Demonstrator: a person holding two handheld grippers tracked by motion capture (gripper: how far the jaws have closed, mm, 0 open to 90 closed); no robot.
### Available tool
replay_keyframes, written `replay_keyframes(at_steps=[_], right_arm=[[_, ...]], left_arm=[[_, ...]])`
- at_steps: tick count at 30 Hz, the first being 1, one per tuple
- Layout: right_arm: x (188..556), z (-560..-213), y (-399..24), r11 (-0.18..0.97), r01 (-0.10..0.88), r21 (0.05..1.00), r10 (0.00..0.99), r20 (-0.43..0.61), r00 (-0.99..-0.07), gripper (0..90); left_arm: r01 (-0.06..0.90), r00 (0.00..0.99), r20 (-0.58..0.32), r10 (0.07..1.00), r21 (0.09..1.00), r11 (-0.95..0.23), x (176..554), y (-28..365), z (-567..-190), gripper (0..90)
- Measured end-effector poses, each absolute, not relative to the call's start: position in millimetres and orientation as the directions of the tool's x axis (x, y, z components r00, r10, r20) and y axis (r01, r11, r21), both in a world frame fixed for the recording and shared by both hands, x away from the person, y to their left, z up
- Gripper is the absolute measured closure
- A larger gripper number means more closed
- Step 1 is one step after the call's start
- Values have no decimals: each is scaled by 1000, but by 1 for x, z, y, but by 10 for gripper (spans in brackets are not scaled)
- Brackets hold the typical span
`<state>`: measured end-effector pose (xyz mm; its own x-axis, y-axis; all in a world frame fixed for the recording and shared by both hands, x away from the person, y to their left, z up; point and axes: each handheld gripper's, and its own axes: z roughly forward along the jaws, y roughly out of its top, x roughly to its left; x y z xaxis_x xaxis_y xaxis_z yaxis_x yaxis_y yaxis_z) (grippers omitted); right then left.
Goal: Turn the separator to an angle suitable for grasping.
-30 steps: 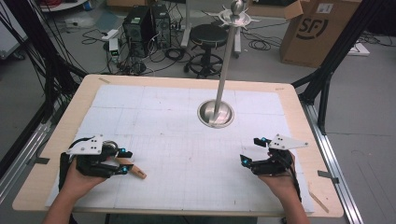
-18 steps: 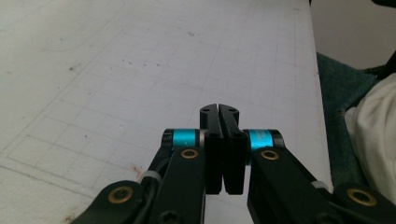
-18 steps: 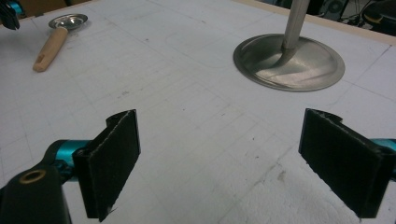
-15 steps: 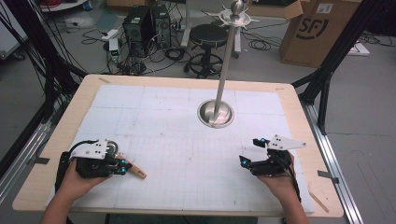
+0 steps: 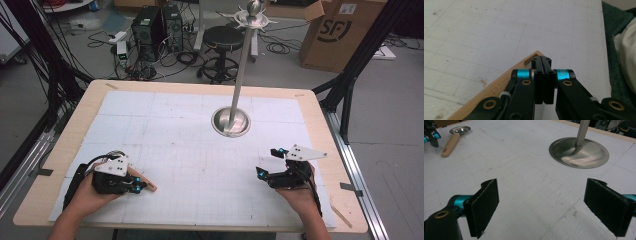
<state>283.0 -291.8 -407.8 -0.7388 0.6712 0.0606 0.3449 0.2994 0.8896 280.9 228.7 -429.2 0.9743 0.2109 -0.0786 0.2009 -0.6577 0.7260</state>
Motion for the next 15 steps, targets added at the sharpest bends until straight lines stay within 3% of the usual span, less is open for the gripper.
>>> replay_keyframes(at_steps=[6, 15], right_arm=[[283, -408, -291, 302, 343, 890, 671, 57, -739, 126], [285, -408, -290, 307, 340, 889, 668, 53, -742, 142]], left_arm=[[201, 972, -50, 230, 682, -703, 287, 215, -435, 896], [258, 950, -63, 305, 706, -659, 305, 198, -436, 896]])
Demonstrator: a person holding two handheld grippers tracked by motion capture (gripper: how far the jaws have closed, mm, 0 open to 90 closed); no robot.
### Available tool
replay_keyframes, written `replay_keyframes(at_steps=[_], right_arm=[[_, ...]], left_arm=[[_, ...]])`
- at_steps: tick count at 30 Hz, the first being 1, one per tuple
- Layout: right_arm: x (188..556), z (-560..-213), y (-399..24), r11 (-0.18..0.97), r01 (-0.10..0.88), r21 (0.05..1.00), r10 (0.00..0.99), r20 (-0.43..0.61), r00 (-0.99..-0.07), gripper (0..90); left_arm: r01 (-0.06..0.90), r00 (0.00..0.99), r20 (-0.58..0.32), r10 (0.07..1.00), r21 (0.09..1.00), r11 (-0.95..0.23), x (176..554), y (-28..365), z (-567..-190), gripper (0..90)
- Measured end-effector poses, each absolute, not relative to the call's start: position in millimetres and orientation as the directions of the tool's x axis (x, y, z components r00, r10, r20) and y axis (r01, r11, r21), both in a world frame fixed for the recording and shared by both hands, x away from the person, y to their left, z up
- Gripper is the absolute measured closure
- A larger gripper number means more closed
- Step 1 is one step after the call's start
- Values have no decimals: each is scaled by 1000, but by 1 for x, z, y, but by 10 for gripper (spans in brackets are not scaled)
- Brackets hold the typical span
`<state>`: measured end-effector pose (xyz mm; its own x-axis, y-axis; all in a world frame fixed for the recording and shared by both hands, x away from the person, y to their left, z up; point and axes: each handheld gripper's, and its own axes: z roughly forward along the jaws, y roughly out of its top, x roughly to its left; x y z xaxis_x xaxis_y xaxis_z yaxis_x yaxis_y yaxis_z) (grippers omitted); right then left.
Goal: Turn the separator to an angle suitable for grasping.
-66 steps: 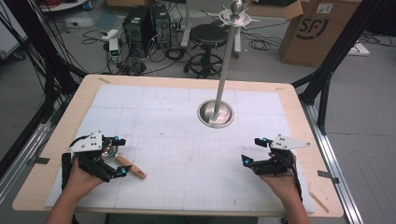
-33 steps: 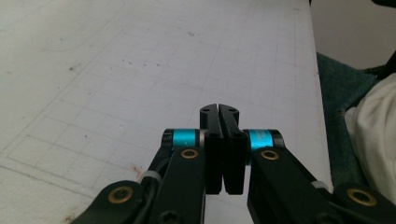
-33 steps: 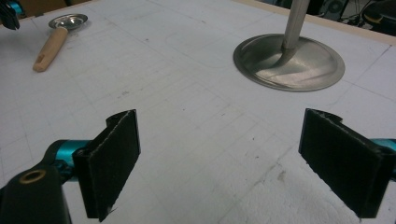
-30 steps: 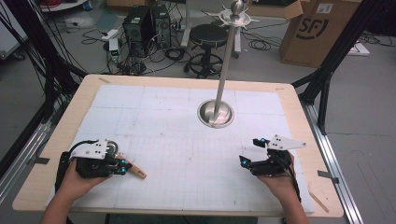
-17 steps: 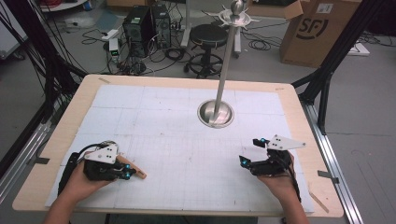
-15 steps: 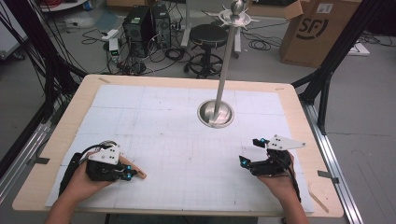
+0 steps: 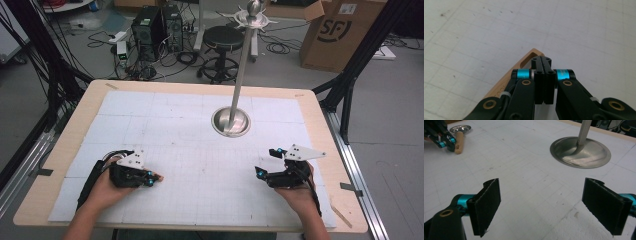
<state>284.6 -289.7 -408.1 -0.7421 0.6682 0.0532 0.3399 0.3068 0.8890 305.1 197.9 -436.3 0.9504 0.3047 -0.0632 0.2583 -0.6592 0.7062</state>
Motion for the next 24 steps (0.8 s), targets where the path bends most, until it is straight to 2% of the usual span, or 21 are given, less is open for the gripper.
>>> replay_keyframes(at_steps=[15, 21, 24], right_arm=[[284, -410, -293, 301, 357, 884, 675, 67, -735, 142], [285, -413, -296, 298, 367, 881, 685, 70, -725, 142], [285, -413, -297, 300, 369, 880, 686, 70, -725, 142]], left_arm=[[332, 923, -112, 367, 712, -619, 329, 173, -440, 896], [329, 924, -110, 365, 716, -616, 330, 174, -439, 893], [319, 929, -117, 352, 735, -599, 327, 176, -435, 856]])
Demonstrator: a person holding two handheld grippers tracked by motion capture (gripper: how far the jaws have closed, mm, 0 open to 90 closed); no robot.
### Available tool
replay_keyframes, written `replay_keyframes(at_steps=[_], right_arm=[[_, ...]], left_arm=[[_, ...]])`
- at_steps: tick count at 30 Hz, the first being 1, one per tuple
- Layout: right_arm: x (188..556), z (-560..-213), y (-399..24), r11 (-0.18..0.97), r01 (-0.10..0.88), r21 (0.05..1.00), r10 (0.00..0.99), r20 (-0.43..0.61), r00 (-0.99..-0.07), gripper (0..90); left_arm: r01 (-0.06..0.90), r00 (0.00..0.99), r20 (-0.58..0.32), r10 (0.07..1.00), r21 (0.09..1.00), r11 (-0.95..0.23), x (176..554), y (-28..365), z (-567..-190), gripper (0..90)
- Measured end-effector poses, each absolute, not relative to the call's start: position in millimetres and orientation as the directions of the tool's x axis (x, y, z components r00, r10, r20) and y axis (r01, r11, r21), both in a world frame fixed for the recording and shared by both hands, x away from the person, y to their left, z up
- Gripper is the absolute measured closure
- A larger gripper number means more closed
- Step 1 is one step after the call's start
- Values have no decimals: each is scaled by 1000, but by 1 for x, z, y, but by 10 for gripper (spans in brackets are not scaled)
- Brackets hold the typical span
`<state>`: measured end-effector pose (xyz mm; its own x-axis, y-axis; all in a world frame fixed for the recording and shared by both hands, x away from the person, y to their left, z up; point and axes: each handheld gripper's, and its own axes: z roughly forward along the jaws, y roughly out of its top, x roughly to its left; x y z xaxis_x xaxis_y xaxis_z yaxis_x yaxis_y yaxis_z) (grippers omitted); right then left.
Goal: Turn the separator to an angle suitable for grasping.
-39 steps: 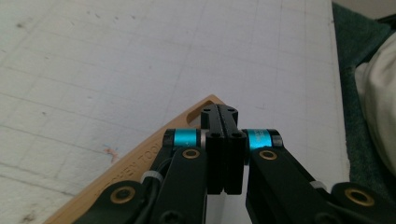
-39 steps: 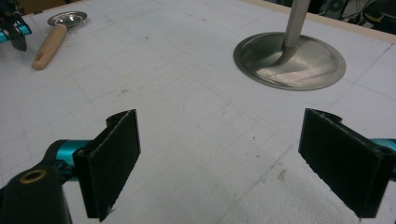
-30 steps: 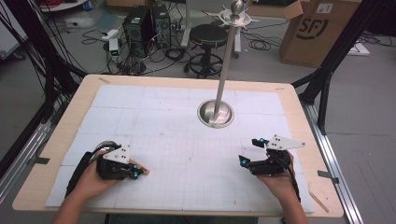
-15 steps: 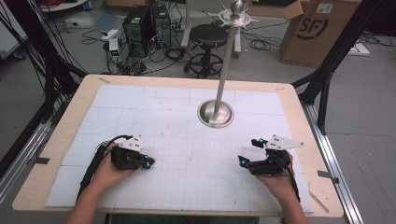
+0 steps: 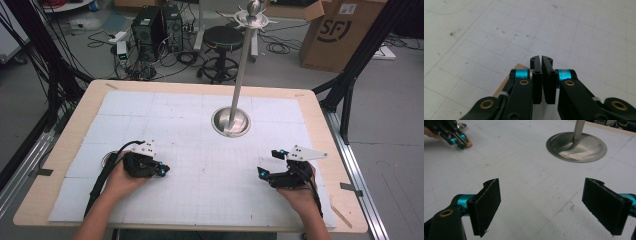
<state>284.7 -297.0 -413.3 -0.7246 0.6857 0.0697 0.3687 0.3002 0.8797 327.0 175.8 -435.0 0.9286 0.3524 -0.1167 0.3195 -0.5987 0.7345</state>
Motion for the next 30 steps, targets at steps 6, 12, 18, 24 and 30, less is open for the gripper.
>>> replay_keyframes(at_steps=[6, 12, 18, 24, 30], right_arm=[[284, -413, -299, 299, 367, 881, 687, 68, -723, 142], [284, -413, -300, 298, 363, 883, 685, 67, -725, 142], [284, -413, -300, 300, 362, 883, 686, 64, -725, 143], [284, -413, -298, 310, 365, 878, 684, 61, -727, 143], [283, -413, -297, 318, 365, 875, 684, 55, -728, 143]], left_arm=[[308, 927, -114, 357, 773, -554, 321, 190, -420, 759], [308, 919, -106, 380, 795, -522, 318, 203, -412, 652], [287, 916, -81, 394, 818, -499, 315, 227, -403, 511], [276, 915, -71, 398, 830, -486, 311, 250, -402, 431], [280, 906, -64, 419, 832, -479, 313, 257, -400, 376]])
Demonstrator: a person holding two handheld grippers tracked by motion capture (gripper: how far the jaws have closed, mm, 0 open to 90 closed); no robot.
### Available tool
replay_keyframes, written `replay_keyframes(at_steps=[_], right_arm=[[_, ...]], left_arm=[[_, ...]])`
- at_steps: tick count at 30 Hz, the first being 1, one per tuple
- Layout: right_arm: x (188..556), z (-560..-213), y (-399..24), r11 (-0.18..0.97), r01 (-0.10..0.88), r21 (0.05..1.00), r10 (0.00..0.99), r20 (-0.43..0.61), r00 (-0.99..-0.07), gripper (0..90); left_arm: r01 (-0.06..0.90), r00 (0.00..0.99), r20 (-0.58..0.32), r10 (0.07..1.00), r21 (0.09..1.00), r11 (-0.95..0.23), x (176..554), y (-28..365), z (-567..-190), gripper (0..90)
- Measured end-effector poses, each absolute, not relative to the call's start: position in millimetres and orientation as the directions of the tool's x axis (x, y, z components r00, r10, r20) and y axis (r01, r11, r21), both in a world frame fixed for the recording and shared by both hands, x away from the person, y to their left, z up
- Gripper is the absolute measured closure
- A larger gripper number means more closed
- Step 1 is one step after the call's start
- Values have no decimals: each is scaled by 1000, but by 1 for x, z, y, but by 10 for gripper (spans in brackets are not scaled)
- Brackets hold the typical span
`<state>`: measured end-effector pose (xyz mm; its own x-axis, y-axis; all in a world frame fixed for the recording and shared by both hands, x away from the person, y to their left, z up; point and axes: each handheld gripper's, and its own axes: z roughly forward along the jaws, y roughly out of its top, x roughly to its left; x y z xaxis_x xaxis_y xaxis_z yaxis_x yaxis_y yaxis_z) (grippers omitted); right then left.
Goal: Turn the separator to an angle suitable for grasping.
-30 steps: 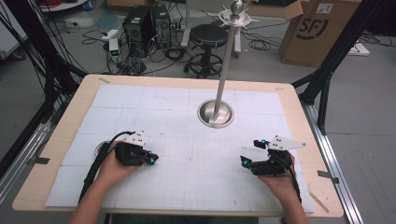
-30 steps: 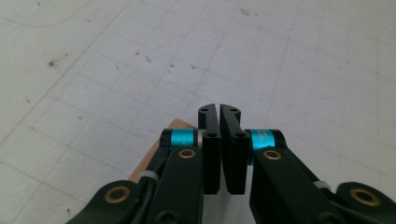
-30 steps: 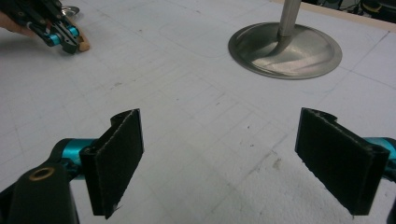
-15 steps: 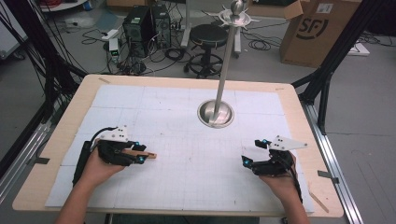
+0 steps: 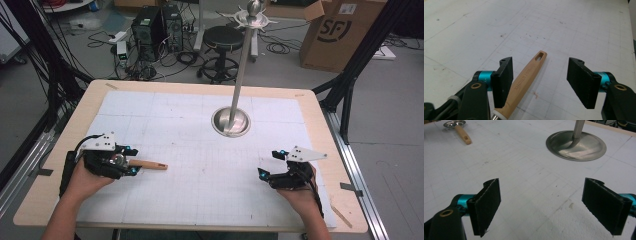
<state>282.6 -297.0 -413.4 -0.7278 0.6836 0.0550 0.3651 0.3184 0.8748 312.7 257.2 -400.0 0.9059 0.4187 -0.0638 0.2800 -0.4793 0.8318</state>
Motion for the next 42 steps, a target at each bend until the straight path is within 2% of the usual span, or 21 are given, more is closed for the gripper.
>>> replay_keyframes(at_steps=[9, 19, 27, 42], right_arm=[[283, -415, -294, 331, 367, 869, 678, 51, -733, 143], [284, -417, -292, 341, 375, 862, 678, 50, -733, 143], [284, -418, -291, 347, 376, 860, 676, 48, -735, 143], [284, -419, -290, 349, 379, 857, 676, 50, -736, 143]], left_arm=[[284, 898, -19, 440, 789, -545, 317, 259, -401, 349], [326, 881, -25, 472, 756, -567, 327, 259, -407, 343], [352, 864, 11, 504, 702, -618, 331, 255, -416, 311], [361, 865, 58, 498, 617, -699, 335, 250, -425, 235]])
